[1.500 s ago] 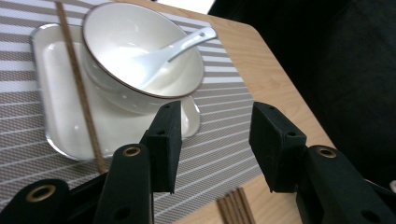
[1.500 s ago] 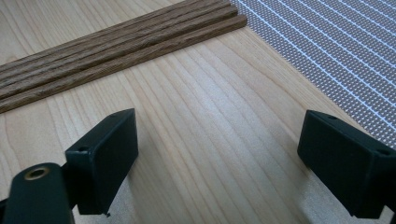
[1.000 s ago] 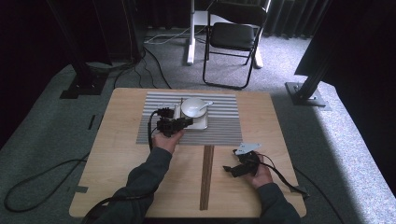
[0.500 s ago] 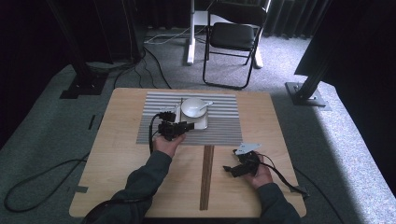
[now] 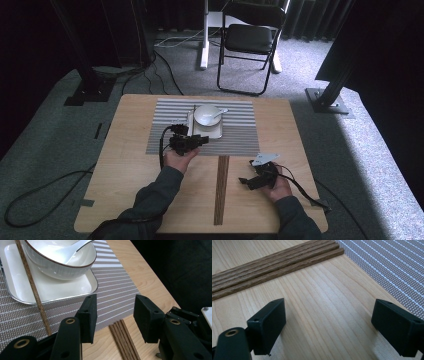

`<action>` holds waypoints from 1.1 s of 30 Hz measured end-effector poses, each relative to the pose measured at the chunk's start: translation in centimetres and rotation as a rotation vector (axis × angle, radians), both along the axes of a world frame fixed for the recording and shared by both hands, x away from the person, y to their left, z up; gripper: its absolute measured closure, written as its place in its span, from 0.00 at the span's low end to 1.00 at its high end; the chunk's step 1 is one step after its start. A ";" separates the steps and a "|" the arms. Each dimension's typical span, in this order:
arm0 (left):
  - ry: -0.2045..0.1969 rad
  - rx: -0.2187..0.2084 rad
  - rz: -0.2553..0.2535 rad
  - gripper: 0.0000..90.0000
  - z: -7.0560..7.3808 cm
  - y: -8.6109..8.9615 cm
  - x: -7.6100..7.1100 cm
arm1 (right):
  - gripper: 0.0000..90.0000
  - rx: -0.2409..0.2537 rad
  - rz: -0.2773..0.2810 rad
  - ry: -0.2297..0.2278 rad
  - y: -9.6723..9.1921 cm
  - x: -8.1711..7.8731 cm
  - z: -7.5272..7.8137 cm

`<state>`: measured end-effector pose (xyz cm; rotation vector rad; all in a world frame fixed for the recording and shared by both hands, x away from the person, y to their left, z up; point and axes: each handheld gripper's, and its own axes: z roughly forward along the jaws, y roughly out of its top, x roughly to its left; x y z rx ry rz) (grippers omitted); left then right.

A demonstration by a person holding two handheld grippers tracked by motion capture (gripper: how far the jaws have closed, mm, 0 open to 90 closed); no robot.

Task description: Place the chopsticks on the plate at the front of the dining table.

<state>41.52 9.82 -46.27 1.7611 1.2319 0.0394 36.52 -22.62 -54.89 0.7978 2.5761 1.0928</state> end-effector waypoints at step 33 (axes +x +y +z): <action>0.004 0.052 -0.059 0.60 -1.4 -1.7 -2.1 | 0.13 -0.001 0.000 0.002 0.0 0.0 0.0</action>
